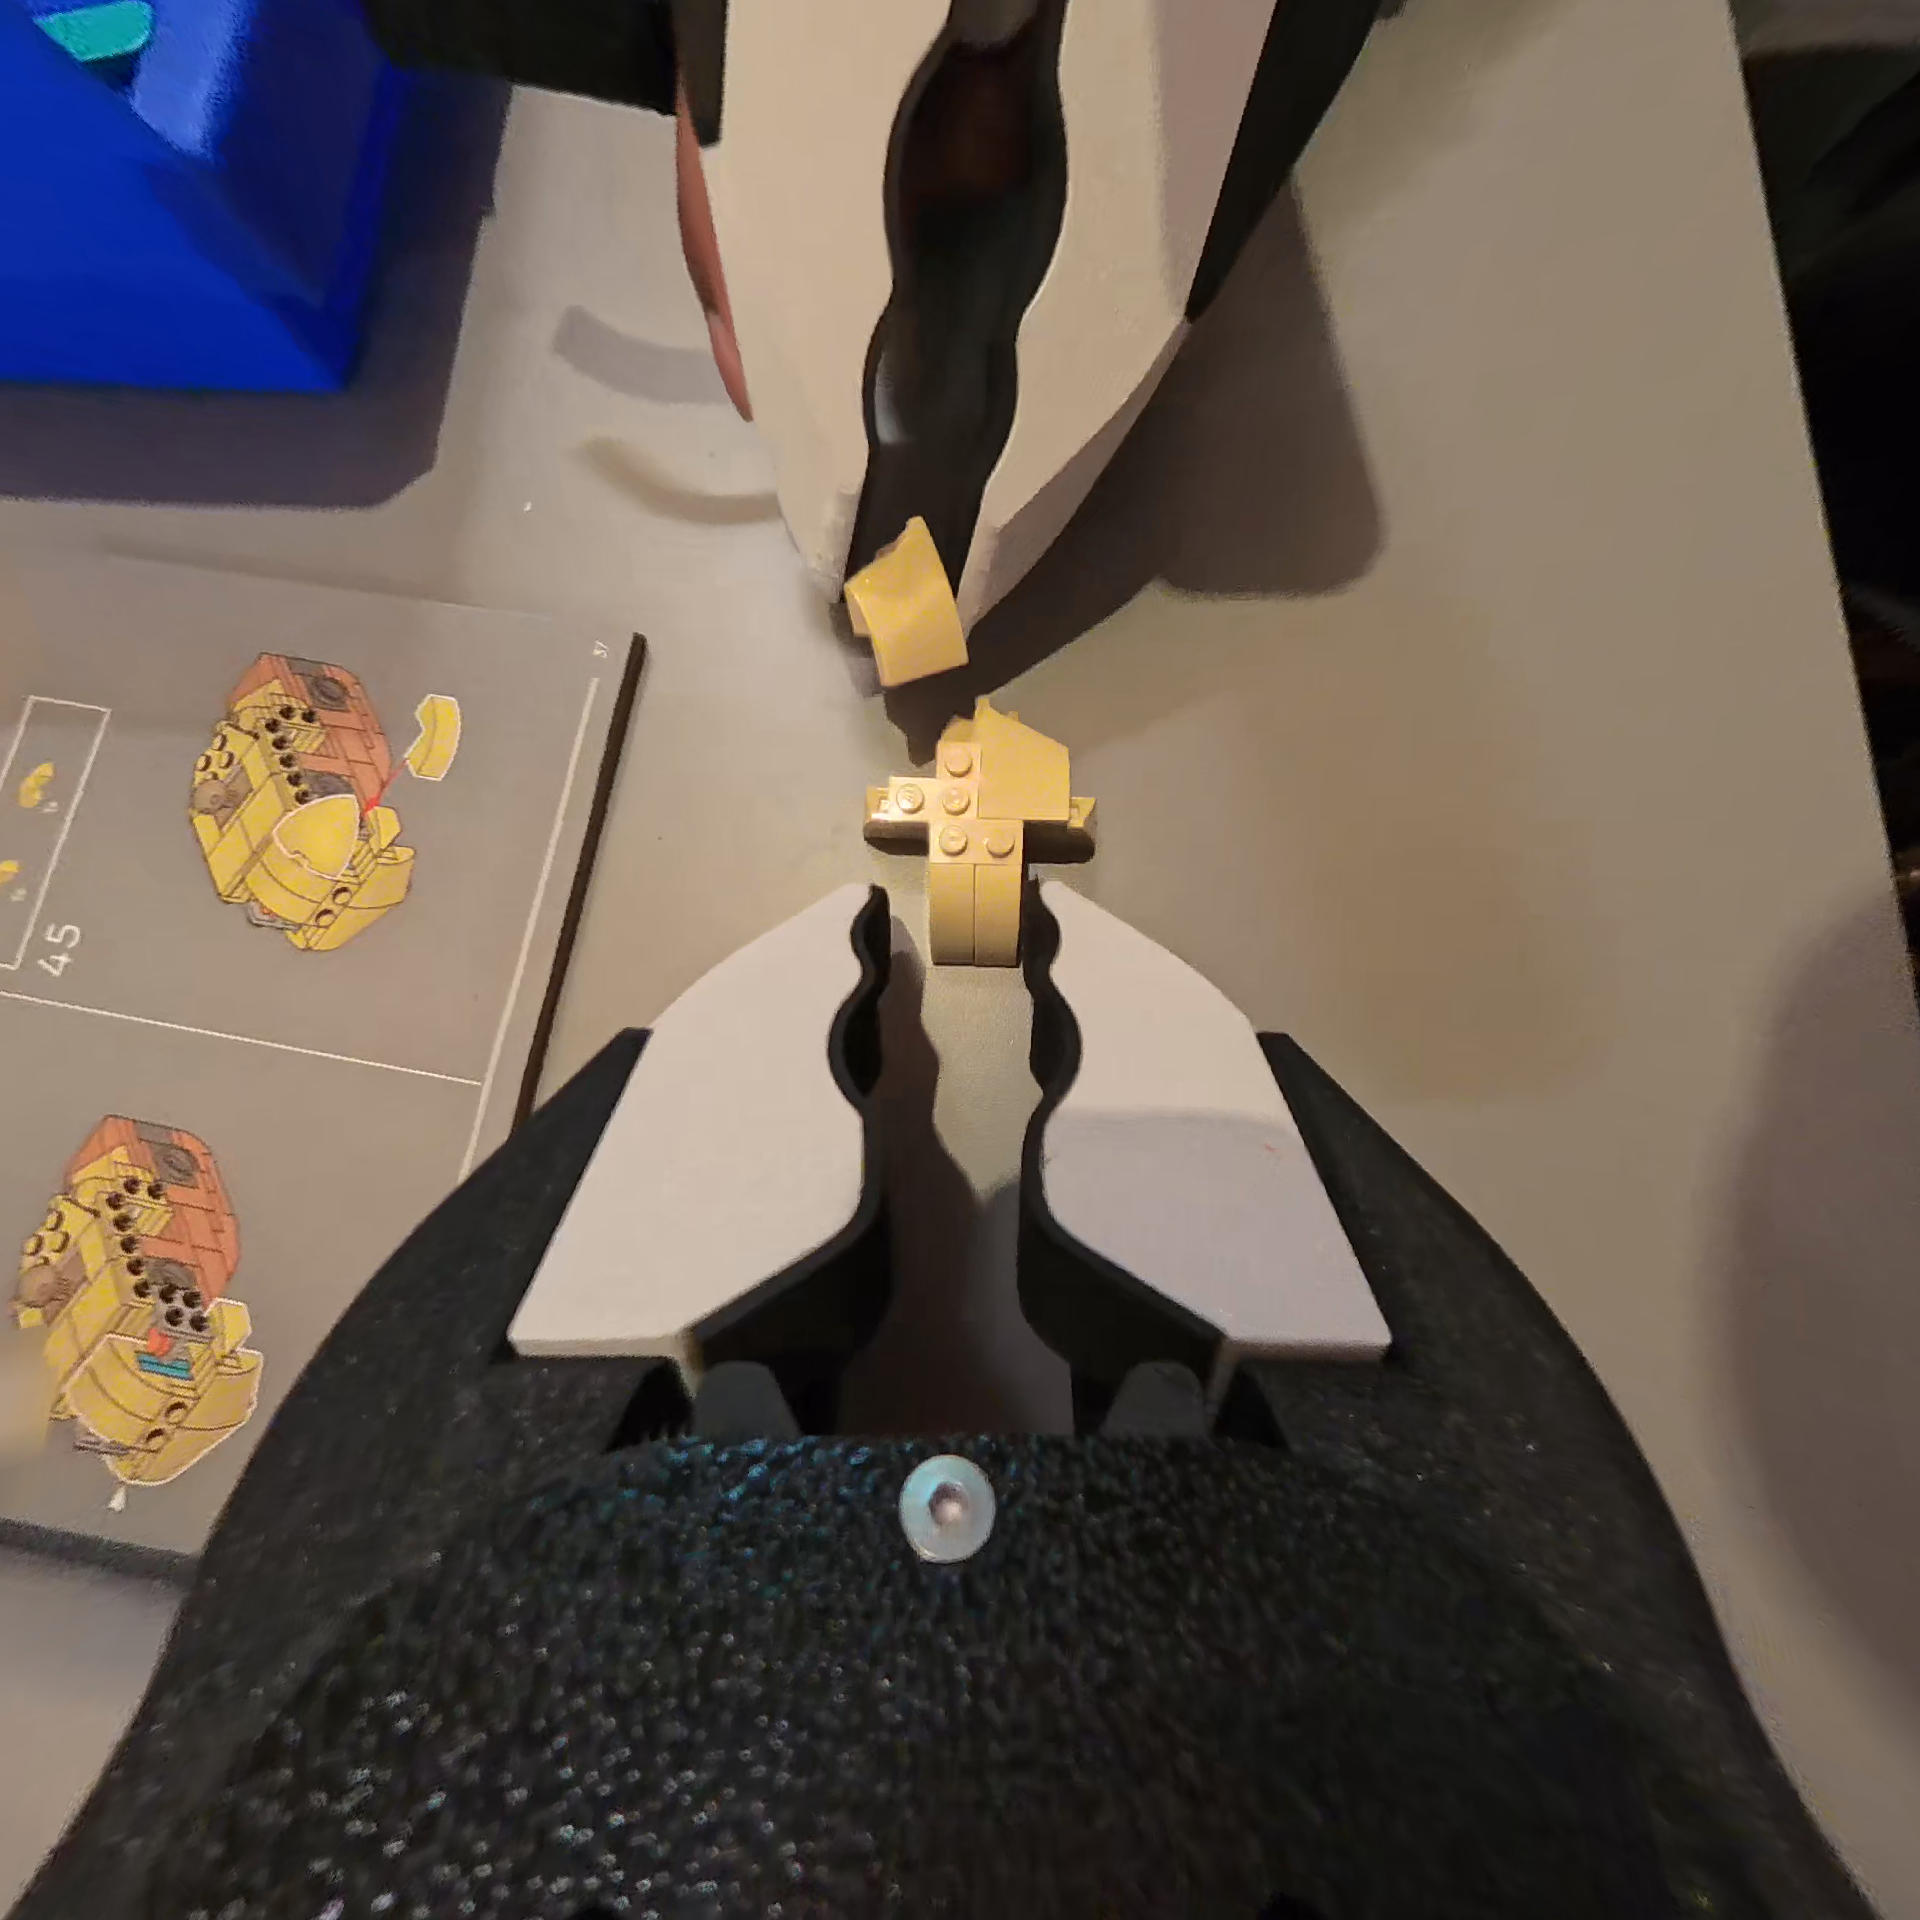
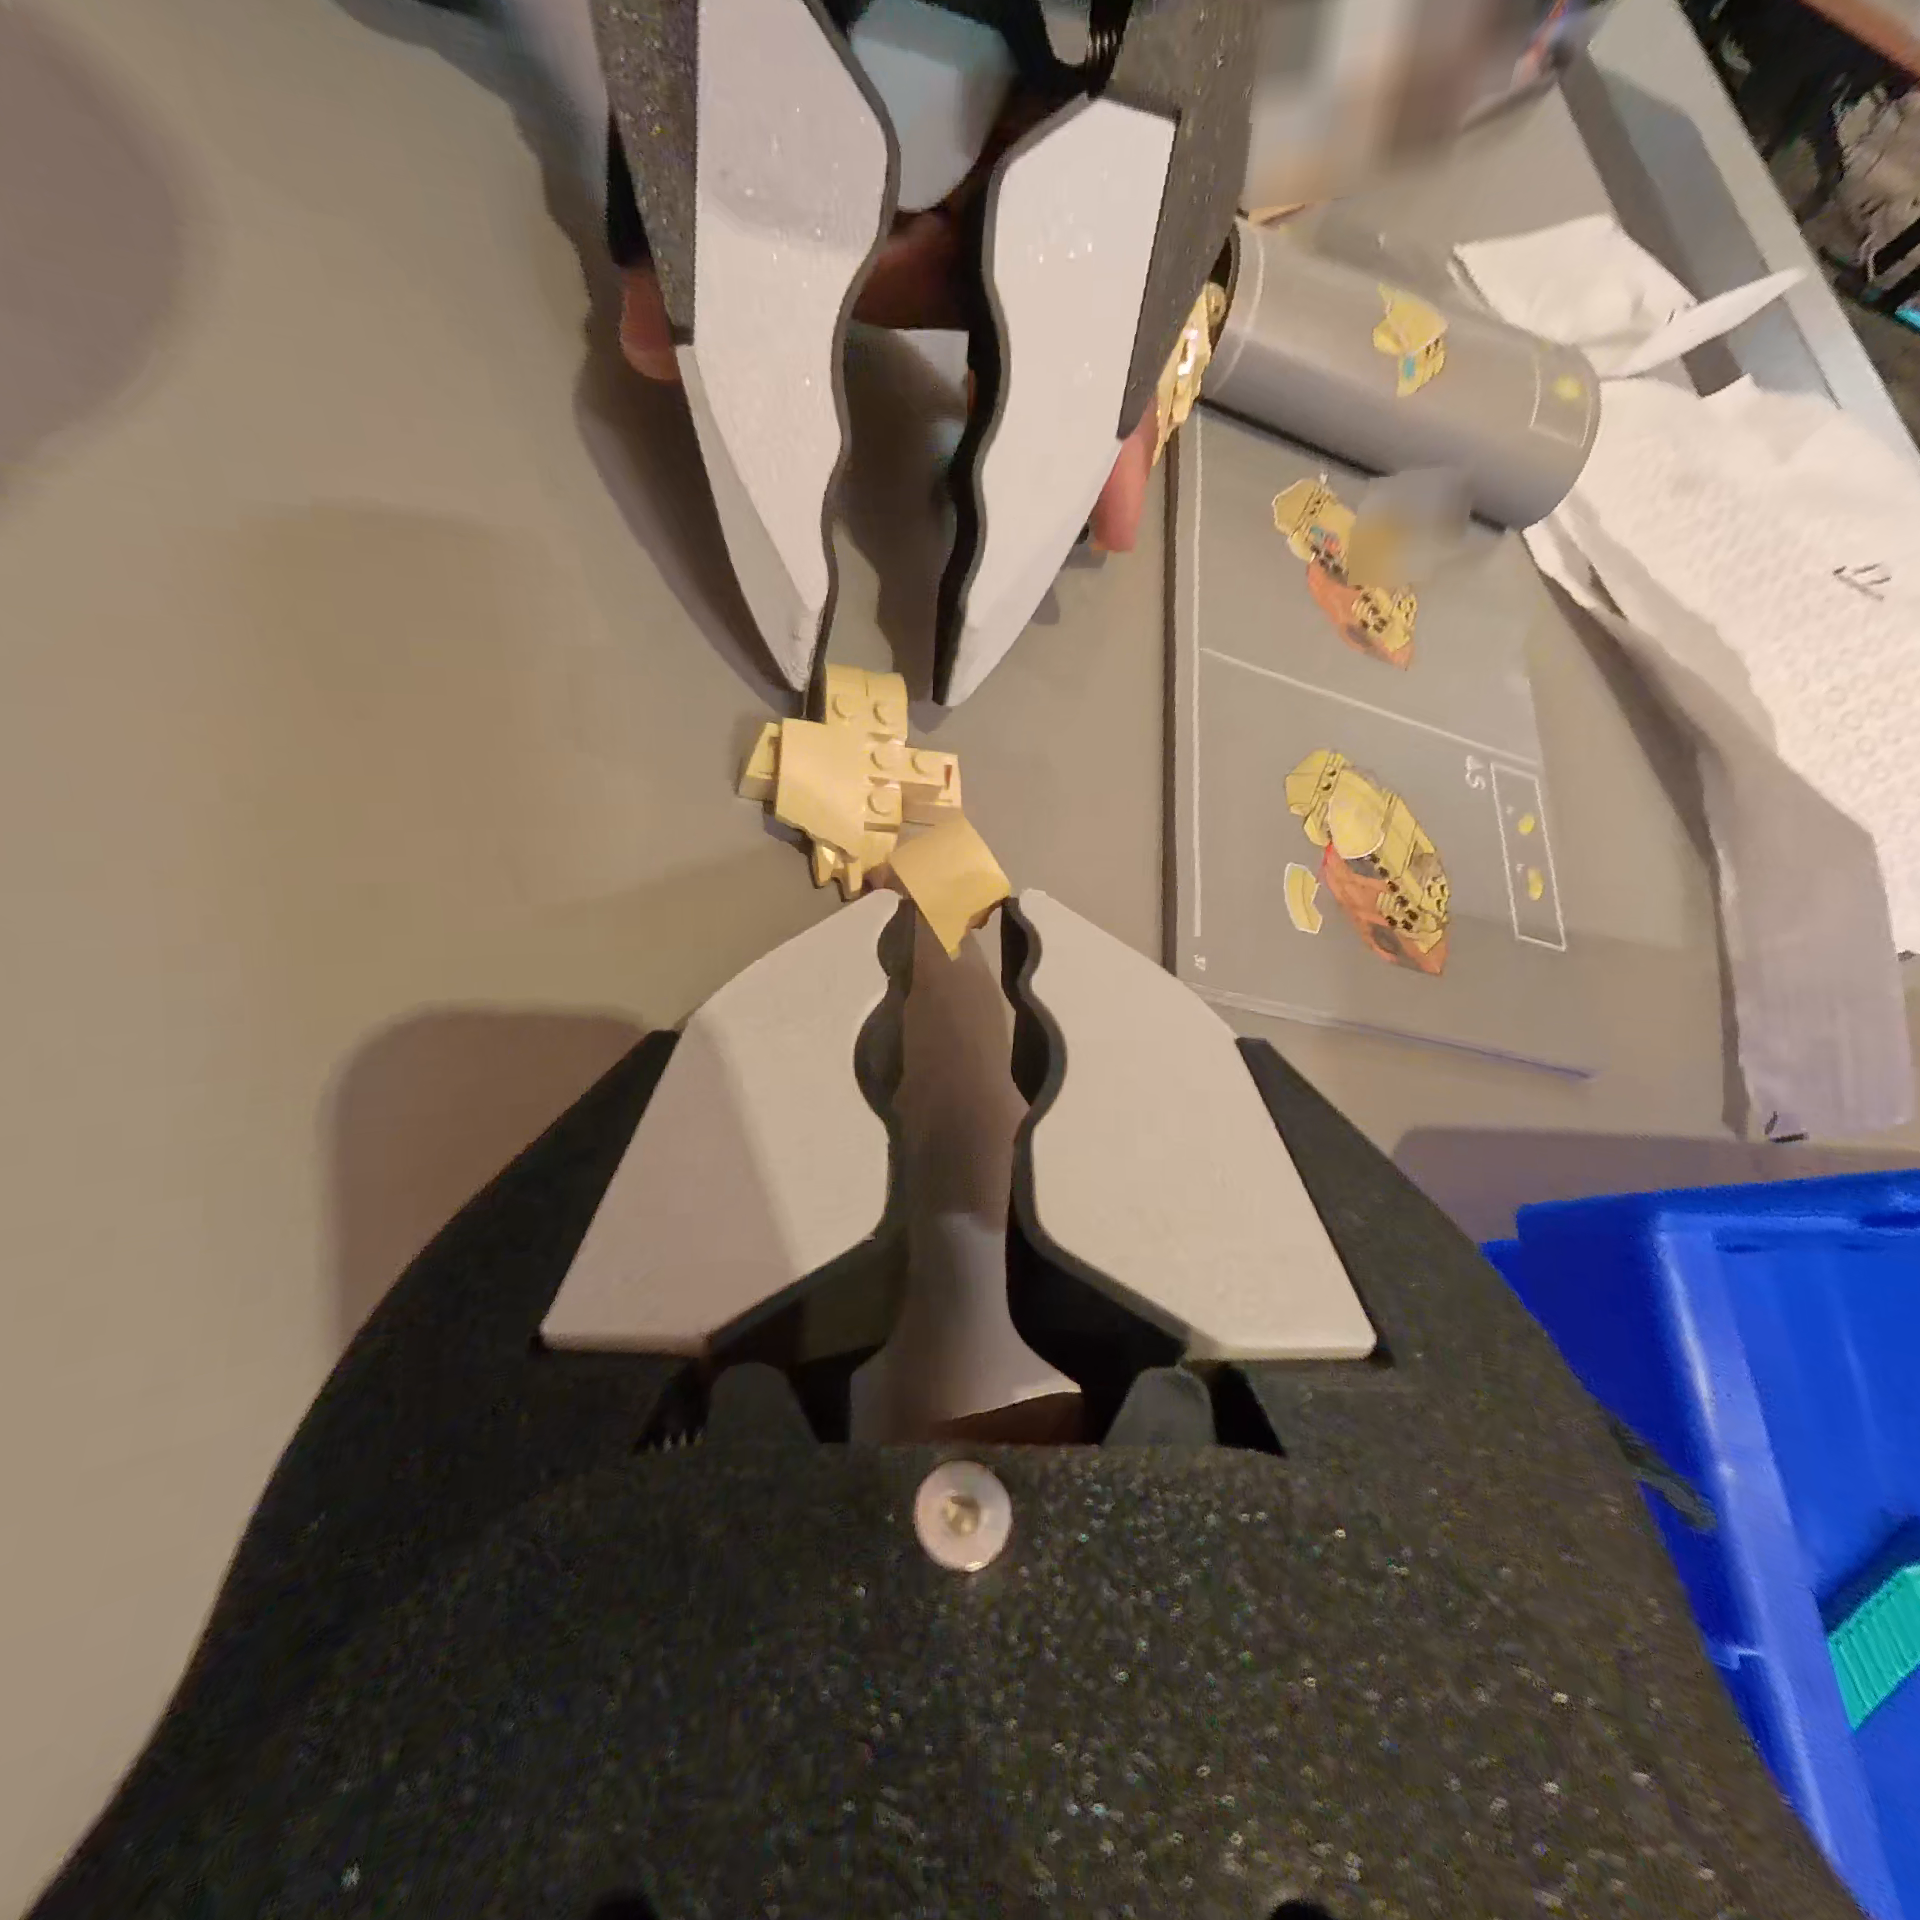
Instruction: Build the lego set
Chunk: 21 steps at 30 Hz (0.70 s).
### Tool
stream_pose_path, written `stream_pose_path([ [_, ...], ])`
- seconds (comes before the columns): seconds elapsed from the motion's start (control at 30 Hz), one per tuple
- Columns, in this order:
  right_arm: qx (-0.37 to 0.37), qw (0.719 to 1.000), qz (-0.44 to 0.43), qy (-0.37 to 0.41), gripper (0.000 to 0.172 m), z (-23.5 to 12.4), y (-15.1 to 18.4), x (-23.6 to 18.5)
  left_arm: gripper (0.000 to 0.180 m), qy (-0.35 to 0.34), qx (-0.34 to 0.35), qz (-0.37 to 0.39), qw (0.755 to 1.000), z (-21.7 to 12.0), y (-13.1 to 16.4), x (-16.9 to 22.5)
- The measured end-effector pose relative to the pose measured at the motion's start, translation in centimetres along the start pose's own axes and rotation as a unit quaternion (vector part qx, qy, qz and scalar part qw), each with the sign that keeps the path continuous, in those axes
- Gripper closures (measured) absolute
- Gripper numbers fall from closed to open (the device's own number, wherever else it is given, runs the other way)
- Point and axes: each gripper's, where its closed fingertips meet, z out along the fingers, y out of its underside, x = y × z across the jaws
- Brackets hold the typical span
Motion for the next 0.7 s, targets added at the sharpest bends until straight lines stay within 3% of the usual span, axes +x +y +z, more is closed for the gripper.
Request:
stream_pose_path([
  [0.27, -0.017, 0.999, 0.05, -0.005, 0.156, 0.6, -0.3, -0.6, 0.159, -0.013, -0.017, 0.029, 0.999, 0.9, 0.0, 0.3],
  [0.7, -0.035, 0.987, 0.155, -0.033, 0.156, 0.7, -0.1, -0.7, 0.164, -0.01, 0.004, 0.016, 1.0, 1.7, -0.7, 0.8],
])
